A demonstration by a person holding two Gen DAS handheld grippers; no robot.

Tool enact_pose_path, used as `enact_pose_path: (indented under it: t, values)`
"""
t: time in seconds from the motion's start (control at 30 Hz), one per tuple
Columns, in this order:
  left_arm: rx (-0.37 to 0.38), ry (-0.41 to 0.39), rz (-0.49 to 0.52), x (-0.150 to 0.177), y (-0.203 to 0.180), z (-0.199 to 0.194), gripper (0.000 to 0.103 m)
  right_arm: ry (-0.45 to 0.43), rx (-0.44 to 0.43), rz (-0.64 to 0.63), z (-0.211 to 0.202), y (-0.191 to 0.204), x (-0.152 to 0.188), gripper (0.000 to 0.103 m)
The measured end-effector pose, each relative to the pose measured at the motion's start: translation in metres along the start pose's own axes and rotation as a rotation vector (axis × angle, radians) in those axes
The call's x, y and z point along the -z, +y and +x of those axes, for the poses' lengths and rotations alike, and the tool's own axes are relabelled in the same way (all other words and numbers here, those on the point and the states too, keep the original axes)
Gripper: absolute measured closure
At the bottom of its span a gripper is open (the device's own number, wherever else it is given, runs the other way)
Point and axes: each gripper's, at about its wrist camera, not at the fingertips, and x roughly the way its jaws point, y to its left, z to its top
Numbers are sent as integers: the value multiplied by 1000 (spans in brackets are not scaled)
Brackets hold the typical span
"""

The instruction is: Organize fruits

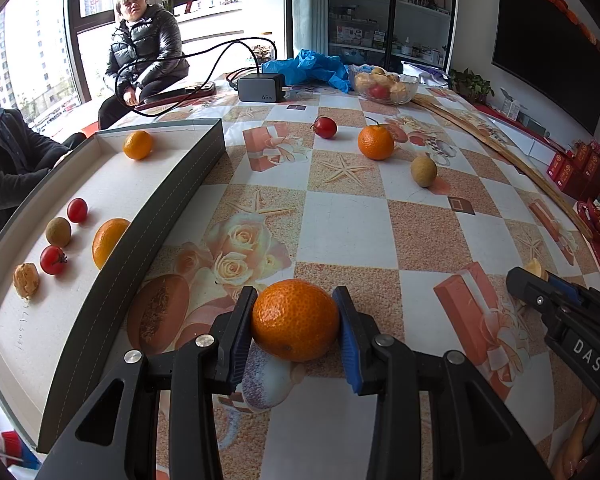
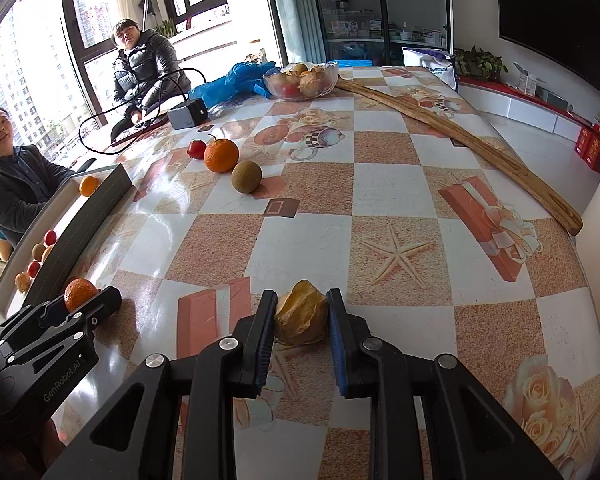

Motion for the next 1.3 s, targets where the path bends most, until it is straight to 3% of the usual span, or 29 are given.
enact_pose_path:
  t: [0.93, 1.3]
  values:
    - [-1, -1, 1, 1, 1, 0, 62, 0, 3, -2, 0, 0, 0, 78]
    - [0, -1, 0, 1, 1, 0, 62, 5, 44, -37, 2, 3, 0, 78]
